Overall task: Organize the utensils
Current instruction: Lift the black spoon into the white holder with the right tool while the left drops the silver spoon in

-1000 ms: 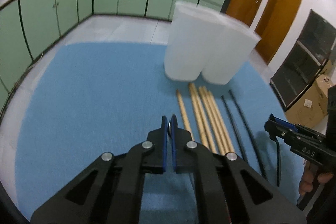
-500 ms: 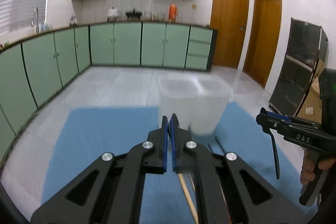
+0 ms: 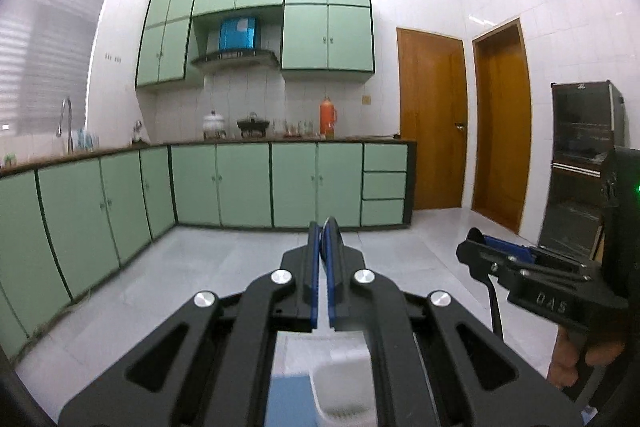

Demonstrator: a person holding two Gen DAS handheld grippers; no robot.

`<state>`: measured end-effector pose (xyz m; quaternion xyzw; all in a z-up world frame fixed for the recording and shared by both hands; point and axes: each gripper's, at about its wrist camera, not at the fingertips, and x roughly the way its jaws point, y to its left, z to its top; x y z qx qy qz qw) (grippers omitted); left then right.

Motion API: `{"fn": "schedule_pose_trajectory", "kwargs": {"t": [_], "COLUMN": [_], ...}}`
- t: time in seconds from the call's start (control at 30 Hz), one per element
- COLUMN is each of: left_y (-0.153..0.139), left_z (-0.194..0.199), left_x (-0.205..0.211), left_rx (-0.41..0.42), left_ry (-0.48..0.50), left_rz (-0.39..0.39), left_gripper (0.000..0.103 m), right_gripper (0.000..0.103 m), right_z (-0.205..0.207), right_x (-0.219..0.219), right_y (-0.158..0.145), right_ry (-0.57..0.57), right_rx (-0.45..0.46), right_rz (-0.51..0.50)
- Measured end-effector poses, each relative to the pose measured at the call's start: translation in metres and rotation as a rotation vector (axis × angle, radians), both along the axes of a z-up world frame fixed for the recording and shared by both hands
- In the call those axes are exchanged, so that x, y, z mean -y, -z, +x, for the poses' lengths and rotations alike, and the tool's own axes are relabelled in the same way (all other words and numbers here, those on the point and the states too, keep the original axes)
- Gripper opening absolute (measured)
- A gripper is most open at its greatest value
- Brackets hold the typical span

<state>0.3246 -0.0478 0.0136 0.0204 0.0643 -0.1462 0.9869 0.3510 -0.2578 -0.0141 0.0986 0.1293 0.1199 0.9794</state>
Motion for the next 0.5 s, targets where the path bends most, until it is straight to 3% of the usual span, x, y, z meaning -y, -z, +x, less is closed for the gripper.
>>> {"fn": "schedule_pose_trajectory", "kwargs": {"t": [0.17,0.47,0.5], "left_y": [0.02,0.073,0.076], "left_z": [0.031,0.035,0.033], "left_x": [0.012,0.009,0.005], "left_rx": [0.02,-0.069,-0.075], "left_ry": [-0.015,0.004,0.0], "left_rz": [0.019,0.021,0.019], "left_gripper": [0.002,0.006,0.007], "right_gripper": [0.034,0.035,0.039], "right_z": [0.034,0.023,0.02], "right_x": [-0.004,-0.016,-0.016], "right_y": [0.022,0.064,0.066], "right_ry": [0.005,-0.028,-0.028], "right_rx": [0.026,0.007,0.0], "right_rz": [0.001,-0.027,-0.029]}}
